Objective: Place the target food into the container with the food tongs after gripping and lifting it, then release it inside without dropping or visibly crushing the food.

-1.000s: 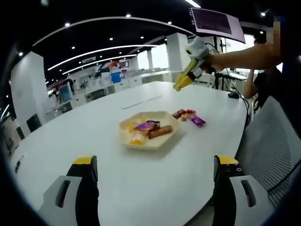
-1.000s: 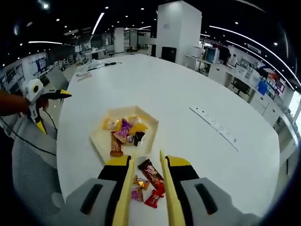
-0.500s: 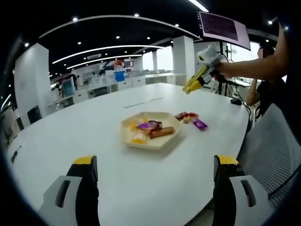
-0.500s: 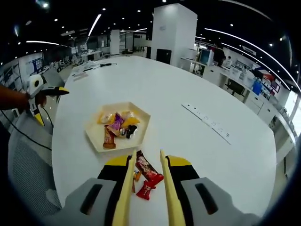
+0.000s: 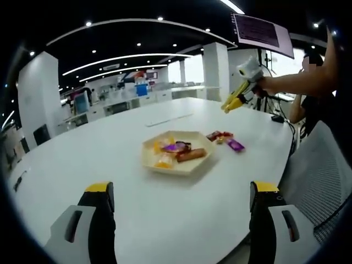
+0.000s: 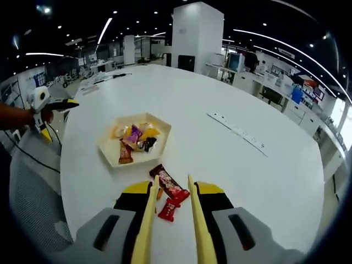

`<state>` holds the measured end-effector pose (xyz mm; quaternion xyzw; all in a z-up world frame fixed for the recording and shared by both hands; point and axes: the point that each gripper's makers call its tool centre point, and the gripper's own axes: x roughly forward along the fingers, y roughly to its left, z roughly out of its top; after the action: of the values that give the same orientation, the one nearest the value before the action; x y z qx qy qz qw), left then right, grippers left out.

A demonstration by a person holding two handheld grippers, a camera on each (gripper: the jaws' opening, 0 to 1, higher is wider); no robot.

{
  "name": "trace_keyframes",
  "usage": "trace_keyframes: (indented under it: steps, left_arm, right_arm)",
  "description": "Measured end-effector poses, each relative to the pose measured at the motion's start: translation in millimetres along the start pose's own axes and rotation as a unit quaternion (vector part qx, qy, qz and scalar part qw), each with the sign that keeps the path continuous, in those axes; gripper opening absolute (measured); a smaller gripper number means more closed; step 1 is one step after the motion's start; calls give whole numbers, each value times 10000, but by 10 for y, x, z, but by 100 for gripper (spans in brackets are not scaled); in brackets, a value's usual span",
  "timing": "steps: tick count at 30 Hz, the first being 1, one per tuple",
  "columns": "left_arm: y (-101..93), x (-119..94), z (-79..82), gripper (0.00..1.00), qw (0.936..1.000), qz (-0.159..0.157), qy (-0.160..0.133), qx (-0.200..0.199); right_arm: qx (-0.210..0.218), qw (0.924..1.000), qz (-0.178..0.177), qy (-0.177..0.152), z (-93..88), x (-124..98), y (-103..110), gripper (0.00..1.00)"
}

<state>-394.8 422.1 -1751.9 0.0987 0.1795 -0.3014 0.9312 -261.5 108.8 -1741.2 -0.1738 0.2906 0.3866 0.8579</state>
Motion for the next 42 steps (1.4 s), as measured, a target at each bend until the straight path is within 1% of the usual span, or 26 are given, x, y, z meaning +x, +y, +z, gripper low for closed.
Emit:
trace_keyframes:
  steps: [1,3,4,11,22,26,31,34,38,42]
  left_arm:
    - [-3,-1,2,100,10000,-16,-6,-24]
    - [-14,-4,37,100,9998,-81,-131,-148]
    - [-10,-7,41,100,9998,-76,-145,-148]
    - [-5,-2,23,100,9999,-54,-97,-110]
    - [-40,11,13,100,9999,-126,-52,-46]
    - [-42,12,11,100,9999,-131,-50,-42]
    - [-47,17,12,100,9999,-144,-48,-25]
    - [-45,20,2,100,9999,-147,-30,-10]
    - [-47,24,-13,100,9999,-151,3,9]
    - [-50,23,-22,99,9999,-147,21,46]
  right_arm:
    - [32,10000,-21,0,-8,-8,-11,29]
    - [69,10000,-9,-38,-14,-25,-12,29]
    - [62,10000,-26,-37,-17,-33,-11,29]
    - [58,10000,-72,-16,-83,-62,-17,29]
    - [44,10000,-80,-27,-93,-91,-4,29]
    - [31,10000,-59,-1,-126,-89,7,29]
    - [50,10000,-34,2,-214,-58,25,29]
    - [100,9999,-6,-40,-235,-37,41,29]
    - [154,9998,-44,-102,-308,29,70,29]
    - [167,9998,-85,-41,-398,103,105,29]
